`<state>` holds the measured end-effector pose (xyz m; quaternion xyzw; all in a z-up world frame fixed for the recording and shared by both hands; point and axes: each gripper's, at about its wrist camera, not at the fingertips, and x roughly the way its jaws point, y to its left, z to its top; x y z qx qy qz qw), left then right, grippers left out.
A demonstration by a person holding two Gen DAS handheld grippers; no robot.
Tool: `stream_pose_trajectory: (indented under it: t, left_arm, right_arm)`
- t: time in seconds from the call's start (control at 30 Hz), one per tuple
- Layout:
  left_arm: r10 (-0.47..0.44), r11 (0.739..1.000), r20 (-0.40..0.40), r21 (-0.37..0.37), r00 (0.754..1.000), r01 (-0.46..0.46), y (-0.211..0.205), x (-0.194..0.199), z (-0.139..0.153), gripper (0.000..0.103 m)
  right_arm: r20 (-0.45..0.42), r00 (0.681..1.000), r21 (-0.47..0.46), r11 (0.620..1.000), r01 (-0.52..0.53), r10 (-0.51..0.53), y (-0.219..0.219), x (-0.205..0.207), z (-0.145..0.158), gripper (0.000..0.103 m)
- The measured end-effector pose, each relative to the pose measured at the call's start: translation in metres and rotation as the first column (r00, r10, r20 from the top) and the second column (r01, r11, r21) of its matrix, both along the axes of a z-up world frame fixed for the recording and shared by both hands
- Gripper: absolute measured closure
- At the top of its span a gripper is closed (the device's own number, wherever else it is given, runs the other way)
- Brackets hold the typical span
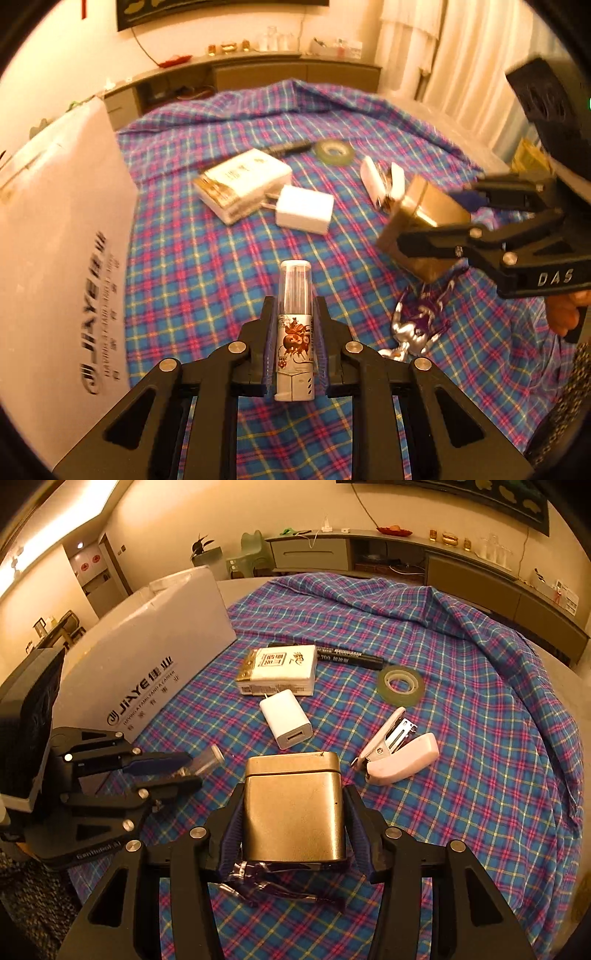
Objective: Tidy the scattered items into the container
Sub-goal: 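Grasp the small printed bottle with the left tool while the right tool grasps the gold box, then carry the bottle and gold box over the white box with both tools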
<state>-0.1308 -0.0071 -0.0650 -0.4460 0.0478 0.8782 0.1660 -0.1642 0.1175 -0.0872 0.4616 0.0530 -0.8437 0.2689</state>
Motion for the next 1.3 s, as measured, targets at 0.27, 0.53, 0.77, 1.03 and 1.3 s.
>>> stream_pose_trajectory:
  t: [0.27,0.53,0.77,1.03,1.3]
  left_arm:
    - [0.054,0.997,-0.055,0.053,0.997,-0.051,-0.017,-0.002,0.029,0.084]
    - [0.102,0.993,-0.095,0.063,0.99,-0.096,-0.029,0.002,0.047,0.084]
    - [0.139,0.988,-0.125,0.08,0.982,-0.13,-0.04,0.004,0.06,0.084]
    - [0.135,0.984,-0.149,0.133,0.98,-0.116,-0.046,0.016,0.078,0.084]
    - [0.152,0.968,-0.177,0.225,0.972,-0.11,-0.065,0.03,0.106,0.084]
  right_arm:
    - [-0.007,0.999,-0.074,0.996,0.039,-0.04,0.003,0.002,0.013,0.051]
    - [-0.049,0.997,-0.102,0.994,0.047,-0.052,-0.005,0.01,0.025,0.051]
    - [-0.08,0.994,-0.123,0.991,0.06,-0.07,-0.013,0.016,0.034,0.051]
    - [-0.125,0.99,-0.137,0.989,0.049,-0.066,-0.028,0.024,0.054,0.051]
    - [-0.177,0.982,-0.143,0.989,0.041,-0.066,-0.045,0.034,0.081,0.051]
